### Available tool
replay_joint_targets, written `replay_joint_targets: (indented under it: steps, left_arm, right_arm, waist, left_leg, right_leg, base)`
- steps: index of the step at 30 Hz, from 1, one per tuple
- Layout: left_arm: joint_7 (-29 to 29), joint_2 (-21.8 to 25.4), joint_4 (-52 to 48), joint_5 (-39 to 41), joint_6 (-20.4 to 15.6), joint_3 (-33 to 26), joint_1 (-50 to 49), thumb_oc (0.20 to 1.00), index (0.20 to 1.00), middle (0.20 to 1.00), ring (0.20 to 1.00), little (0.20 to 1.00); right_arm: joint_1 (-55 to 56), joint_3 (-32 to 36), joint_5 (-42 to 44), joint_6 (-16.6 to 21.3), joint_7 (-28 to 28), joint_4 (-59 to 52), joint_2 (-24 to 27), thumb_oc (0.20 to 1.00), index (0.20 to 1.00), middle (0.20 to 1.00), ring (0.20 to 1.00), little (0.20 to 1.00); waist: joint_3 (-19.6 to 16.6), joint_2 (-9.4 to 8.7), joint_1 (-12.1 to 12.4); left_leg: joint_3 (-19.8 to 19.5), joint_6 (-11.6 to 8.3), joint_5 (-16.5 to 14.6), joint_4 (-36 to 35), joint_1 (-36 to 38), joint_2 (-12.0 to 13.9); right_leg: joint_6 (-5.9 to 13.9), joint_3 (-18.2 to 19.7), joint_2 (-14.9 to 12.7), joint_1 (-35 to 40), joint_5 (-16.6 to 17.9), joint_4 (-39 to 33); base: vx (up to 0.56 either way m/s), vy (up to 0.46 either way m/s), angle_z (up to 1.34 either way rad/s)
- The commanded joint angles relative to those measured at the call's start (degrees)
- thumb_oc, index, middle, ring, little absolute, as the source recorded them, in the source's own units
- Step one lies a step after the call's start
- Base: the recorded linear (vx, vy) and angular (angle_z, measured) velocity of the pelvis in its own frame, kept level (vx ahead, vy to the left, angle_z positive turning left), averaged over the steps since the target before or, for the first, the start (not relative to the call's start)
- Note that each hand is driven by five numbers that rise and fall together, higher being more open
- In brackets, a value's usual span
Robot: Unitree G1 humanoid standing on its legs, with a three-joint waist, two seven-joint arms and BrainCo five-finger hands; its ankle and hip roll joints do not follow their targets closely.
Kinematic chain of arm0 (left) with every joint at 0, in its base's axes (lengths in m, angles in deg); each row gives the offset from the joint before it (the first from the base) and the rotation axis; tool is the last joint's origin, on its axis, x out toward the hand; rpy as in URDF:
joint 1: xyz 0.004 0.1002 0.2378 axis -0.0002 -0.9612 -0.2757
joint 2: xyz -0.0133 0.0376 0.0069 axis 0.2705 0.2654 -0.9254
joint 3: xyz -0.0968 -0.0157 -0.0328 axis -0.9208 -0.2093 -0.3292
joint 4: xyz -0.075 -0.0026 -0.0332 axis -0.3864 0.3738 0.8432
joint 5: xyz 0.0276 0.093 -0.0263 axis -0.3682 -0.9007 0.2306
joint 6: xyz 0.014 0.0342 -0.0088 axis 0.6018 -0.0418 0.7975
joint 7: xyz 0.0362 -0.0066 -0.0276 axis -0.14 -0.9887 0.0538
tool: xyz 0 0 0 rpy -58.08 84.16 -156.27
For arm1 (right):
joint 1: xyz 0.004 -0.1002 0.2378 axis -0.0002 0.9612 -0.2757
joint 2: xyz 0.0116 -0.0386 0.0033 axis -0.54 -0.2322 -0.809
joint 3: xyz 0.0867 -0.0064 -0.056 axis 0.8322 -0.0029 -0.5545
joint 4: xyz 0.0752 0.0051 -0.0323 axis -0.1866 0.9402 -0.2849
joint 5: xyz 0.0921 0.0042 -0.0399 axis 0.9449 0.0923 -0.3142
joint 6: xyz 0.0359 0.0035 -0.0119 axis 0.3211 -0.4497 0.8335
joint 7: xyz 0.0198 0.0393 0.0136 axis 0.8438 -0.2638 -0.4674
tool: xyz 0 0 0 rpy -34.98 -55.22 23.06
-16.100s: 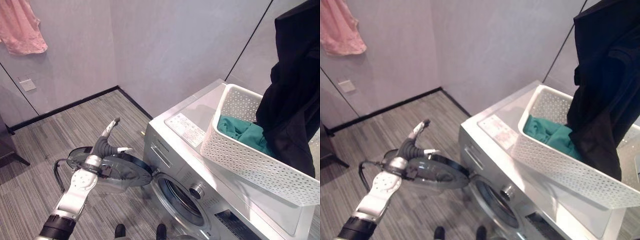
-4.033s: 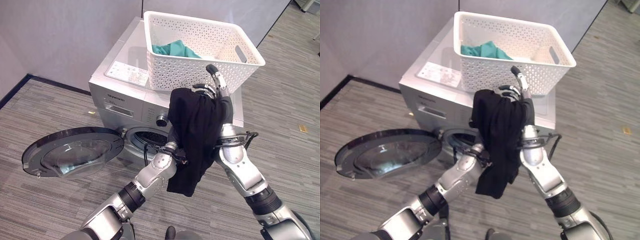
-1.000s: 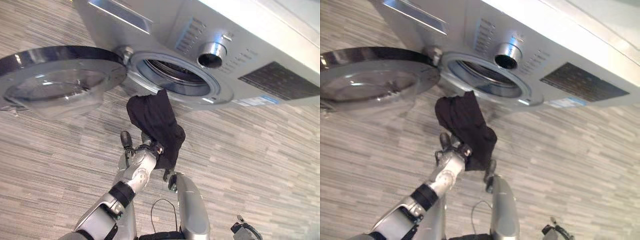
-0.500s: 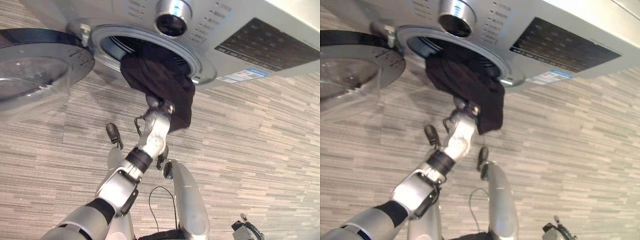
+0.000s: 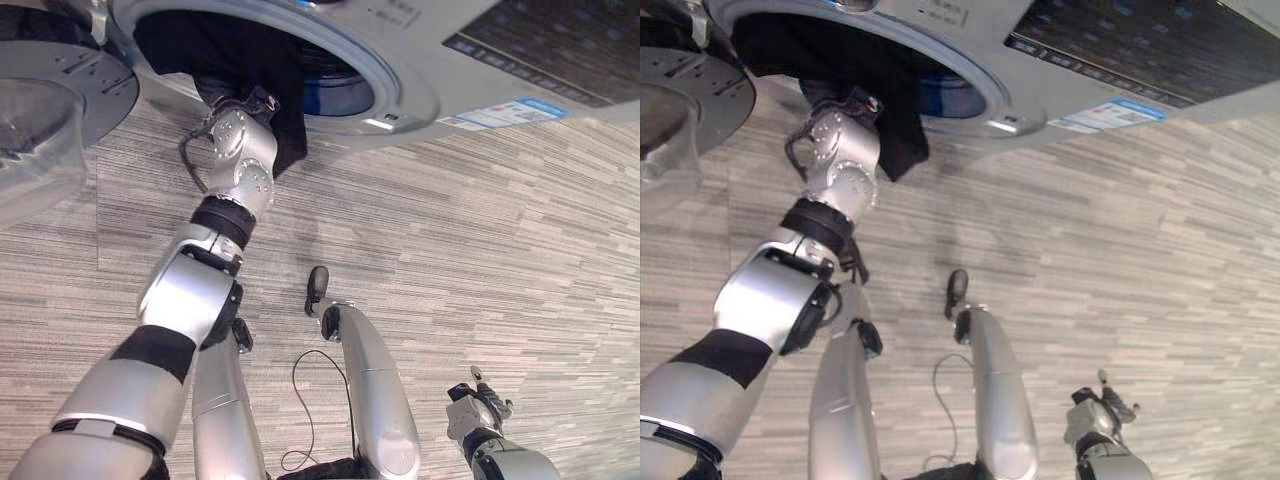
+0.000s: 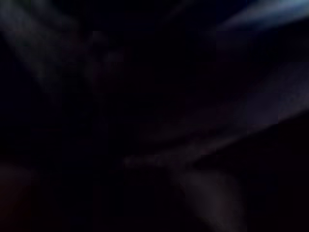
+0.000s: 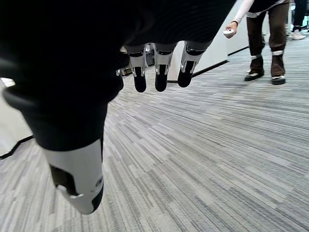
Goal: Grab the laundry basket,head to the washer,open it,put in the laundry and shut it.
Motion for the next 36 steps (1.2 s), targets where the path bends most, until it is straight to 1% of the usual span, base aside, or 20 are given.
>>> replay_joint_targets:
  steps: [1, 3, 5, 8, 14, 16, 17, 18, 19, 20, 21, 22, 23, 24, 25, 26, 28, 31, 34, 36]
  left_arm:
    - [-0.55, 0.72, 5.22, -7.30, 2.16, -0.73, 12.41, 0.200, 0.200, 0.200, 0.200, 0.200]
    - [-1.37, 3.38, 9.30, -8.16, 4.38, 1.97, 17.62, 0.200, 0.200, 0.200, 0.200, 0.200]
    - [-1.82, 4.09, 10.48, -6.70, 4.86, 2.77, 20.64, 0.200, 0.200, 0.200, 0.200, 0.200]
    - [-1.81, 5.91, 8.60, -5.08, 4.80, 7.91, 29.61, 0.200, 0.200, 0.200, 0.200, 0.200]
    - [-0.96, 1.30, 0.15, -4.17, 2.24, 12.88, 36.73, 0.200, 0.200, 0.200, 0.200, 0.200]
    - [-1.15, -2.37, -4.41, -1.55, 0.20, 12.95, 37.24, 0.200, 0.200, 0.200, 0.200, 0.200]
    - [-1.40, -3.12, -6.03, -1.05, -0.14, 13.48, 37.12, 0.297, 0.297, 0.297, 0.297, 0.297]
    - [-1.19, -3.26, -6.45, -1.07, -0.17, 13.41, 36.83, 1.000, 1.000, 1.000, 1.000, 1.000]
    - [-2.59, -3.96, -8.92, -0.46, -0.41, 14.01, 36.46, 1.000, 1.000, 1.000, 1.000, 1.000]
    - [-8.23, -3.26, -11.60, 0.21, 1.87, 17.09, 35.07, 1.000, 1.000, 1.000, 1.000, 1.000]
    - [-11.09, -2.67, -8.48, -5.48, 6.54, 20.81, 35.38, 1.000, 1.000, 1.000, 1.000, 1.000]
    - [-13.42, -2.79, -0.97, -15.76, 12.14, 26.38, 38.25, 1.000, 1.000, 1.000, 1.000, 1.000]
    - [-14.68, -2.94, 3.22, -24.03, 15.02, 29.76, 39.89, 1.000, 1.000, 1.000, 1.000, 1.000]
    - [-14.94, -3.20, 3.81, -24.49, 14.95, 29.81, 40.35, 1.000, 1.000, 1.000, 1.000, 1.000]
    - [-15.55, -3.42, 7.34, -35.78, 17.27, 34.54, 41.58, 1.000, 1.000, 1.000, 1.000, 1.000]
    - [-11.42, -5.58, 10.92, -49.15, 19.47, 37.99, 42.95, 1.000, 1.000, 1.000, 1.000, 1.000]
    - [-10.09, -7.59, 13.85, -67.56, 22.53, 45.33, 44.02, 1.000, 1.000, 1.000, 1.000, 1.000]
    - [-12.02, -8.88, 11.18, -80.21, 22.32, 51.15, 44.19, 1.000, 1.000, 1.000, 1.000, 1.000]
    - [-11.76, -8.72, 6.12, -88.06, 21.71, 53.05, 43.64, 1.000, 1.000, 1.000, 1.000, 1.000]
    - [-11.23, -8.89, 5.44, -89.68, 21.80, 53.16, 43.79, 1.000, 1.000, 1.000, 1.000, 1.000]
  right_arm:
    - [1.47, 0.62, 1.96, 1.72, 2.83, -0.52, 4.61, 1.000, 1.000, 1.000, 1.000, 1.000]
    - [-0.54, 0.48, 2.38, 2.01, 2.89, -0.25, 4.87, 1.000, 1.000, 1.000, 1.000, 1.000]
    - [-1.46, 0.46, 2.97, 2.34, 2.92, -0.37, 5.00, 1.000, 1.000, 1.000, 1.000, 1.000]
    - [-3.95, 1.86, 4.06, 3.44, 3.07, -2.85, 8.00, 1.000, 1.000, 1.000, 1.000, 1.000]
    - [-3.33, 4.44, 4.70, 3.64, 3.17, -6.04, 13.94, 1.000, 1.000, 1.000, 1.000, 1.000]
    - [-2.72, 4.87, 4.16, 2.82, 2.95, -7.09, 15.99, 1.000, 1.000, 1.000, 1.000, 1.000]
    - [-2.23, 5.40, 3.94, 2.47, 2.80, -7.17, 16.93, 1.000, 1.000, 1.000, 1.000, 1.000]
    - [-1.97, 5.67, 3.91, 2.31, 2.71, -7.23, 17.06, 1.000, 1.000, 1.000, 1.000, 1.000]
    - [-1.41, 5.61, 3.66, 2.01, 2.11, -7.33, 17.83, 1.000, 1.000, 1.000, 1.000, 1.000]
    - [1.27, 7.73, 4.32, 1.62, 0.60, -7.87, 18.76, 1.000, 1.000, 1.000, 1.000, 1.000]
    - [1.86, 7.81, 4.19, 0.50, -0.93, -6.83, 18.95, 1.000, 1.000, 1.000, 1.000, 1.000]
    - [1.72, 7.70, 5.54, -0.72, -3.83, -4.07, 19.91, 1.000, 1.000, 1.000, 1.000, 1.000]
    - [1.11, 6.89, 6.46, -1.24, -5.58, -2.29, 19.84, 1.000, 1.000, 1.000, 1.000, 1.000]
    - [0.56, 6.76, 6.88, -1.16, -6.15, -1.62, 19.82, 1.000, 1.000, 1.000, 1.000, 1.000]
    - [0.51, 6.12, 8.46, -0.61, -7.81, 0.04, 19.46, 1.000, 1.000, 1.000, 1.000, 1.000]
    - [-1.74, 3.55, 10.08, -0.12, -9.89, 1.70, 19.78, 1.000, 1.000, 1.000, 1.000, 1.000]
    - [-5.88, 0.44, 11.93, 1.60, -11.50, 4.51, 19.69, 1.000, 1.000, 1.000, 1.000, 1.000]
    - [-7.93, -1.10, 11.68, 2.46, -11.67, 5.12, 20.21, 1.000, 1.000, 1.000, 1.000, 1.000]
    - [-9.49, -1.05, 11.79, 3.12, -11.83, 6.00, 21.44, 1.000, 1.000, 1.000, 1.000, 1.000]
    - [-10.10, -1.26, 11.44, 3.05, -11.62, 6.25, 22.12, 1.000, 1.000, 1.000, 1.000, 1.000]
  waist:
    - [0.08, 3.28, -2.03]
    - [-0.15, 3.67, -2.19]
    - [-0.30, 4.09, -2.21]
    - [-1.18, 6.22, -1.97]
    - [-2.51, 9.05, -1.99]
    - [-2.79, 9.65, -2.00]
    - [-2.95, 9.80, -2.08]
    - [-3.13, 9.90, -1.87]
    - [-3.26, 10.01, -1.94]
    - [-3.51, 10.20, -2.33]
    - [-4.18, 10.58, -2.15]
    - [-4.51, 10.99, -1.83]
    - [-4.53, 11.28, -1.76]
    - [-4.33, 11.10, -1.74]
    - [-4.20, 11.16, -1.72]
    - [-4.21, 11.12, -1.62]
    - [-4.20, 10.74, -1.85]
    - [-4.69, 10.99, -1.93]
    - [-4.97, 11.34, -1.61]
    - [-5.05, 11.45, -1.58]
  left_leg:
    - [0.28, -3.96, -14.56, 5.42, 1.28, 0.62]
    - [0.74, -3.92, -14.76, 5.33, 0.57, 0.64]
    - [1.09, -3.83, -14.85, 5.39, 0.23, 0.53]
    - [1.87, -3.59, -15.10, 5.17, 0.13, -0.18]
    - [2.76, -3.33, -15.48, 4.43, 1.35, -1.85]
    - [3.03, -3.23, -15.59, 4.40, 1.53, -2.26]
    - [3.16, -3.23, -15.67, 4.52, 1.49, -2.35]
    - [3.17, -3.21, -15.72, 4.58, 1.39, -2.35]
    - [3.36, -3.21, -15.79, 4.62, 1.36, -2.34]
    - [3.55, -3.14, -15.90, 4.58, 1.30, -2.25]
    - [3.65, -3.13, -16.11, 4.67, 1.19, -2.17]
    - [4.17, -3.09, -15.93, 5.03, 0.64, -1.92]
    - [4.31, -3.24, -15.97, 5.20, 0.54, -1.71]
    - [4.36, -3.17, -15.79, 5.24, 0.38, -1.69]
    - [4.51, -3.20, -15.71, 5.41, 0.17, -1.43]
    - [4.65, -3.25, -15.79, 5.57, -0.07, -0.97]
    - [4.79, -3.15, -15.69, 5.68, -0.43, -0.39]
    - [4.70, -3.15, -15.89, 5.65, -0.66, -0.03]
    - [4.60, -3.20, -15.94, 5.38, -0.66, 0.09]
    - [4.61, -3.20, -15.99, 5.34, -0.58, 0.19]
  right_leg:
    - [-1.05, -2.71, 3.98, 3.49, 7.11, -17.68]
    - [-0.69, -2.09, 3.90, 2.76, 7.88, -18.44]
    - [-0.56, -1.78, 3.87, 2.32, 8.23, -18.67]
    - [-0.19, -0.79, 3.60, 2.64, 8.77, -20.54]
    - [-0.17, -0.07, 3.14, 4.10, 8.66, -22.23]
    - [-0.37, -0.17, 3.08, 4.00, 8.50, -21.88]
    - [-0.38, -0.16, 3.04, 3.87, 8.50, -21.70]
    - [-0.36, -0.15, 3.01, 3.75, 8.45, -21.60]
    - [-0.32, -0.11, 3.00, 3.62, 8.46, -21.60]
    - [-0.19, 0.17, 3.05, 3.09, 8.55, -21.35]
    - [-0.20, 0.37, 3.03, 2.60, 8.55, -20.91]
    - [-0.35, 0.46, 2.96, 1.81, 8.71, -20.55]
    - [-0.37, 0.47, 2.94, 1.71, 8.69, -20.40]
    - [-0.44, 0.43, 2.95, 1.58, 8.84, -20.44]
    - [-0.46, 0.38, 2.99, 1.39, 8.99, -20.29]
    - [-0.51, 0.41, 3.07, 0.92, 9.00, -20.06]
    - [-0.73, 0.73, 3.38, -0.13, 9.39, -19.60]
    - [-0.72, 0.90, 3.44, -0.22, 9.40, -19.88]
    - [-0.65, 0.78, 3.41, -0.33, 9.27, -19.89]
    - [-0.67, 0.81, 3.38, -0.28, 9.11, -19.87]
  base:
    - [0.02, 0.038, 0.03]
    - [0.03, 0.050, 0.02]
    - [0.03, 0.045, -0.03]
    - [0.06, 0.056, -0.04]
    - [0.05, 0.034, 0.03]
    - [0.03, 0.036, 0.13]
    - [0.02, 0.018, 0.18]
    - [0.01, 0.023, 0.14]
    - [0.01, 0.047, -0.03]
    - [0.01, 0.054, -0.20]
    - [0.00, 0.050, -0.16]
    - [0.00, 0.000, 0.00]
    - [-0.02, 0.007, 0.08]
    - [-0.03, -0.008, 0.05]
    - [0.00, 0.000, 0.00]
    - [-0.03, -0.015, -0.05]
    - [-0.03, -0.004, -0.07]
    - [-0.01, 0.005, -0.06]
    - [0.01, 0.010, -0.14]
    - [0.00, 0.007, -0.02]
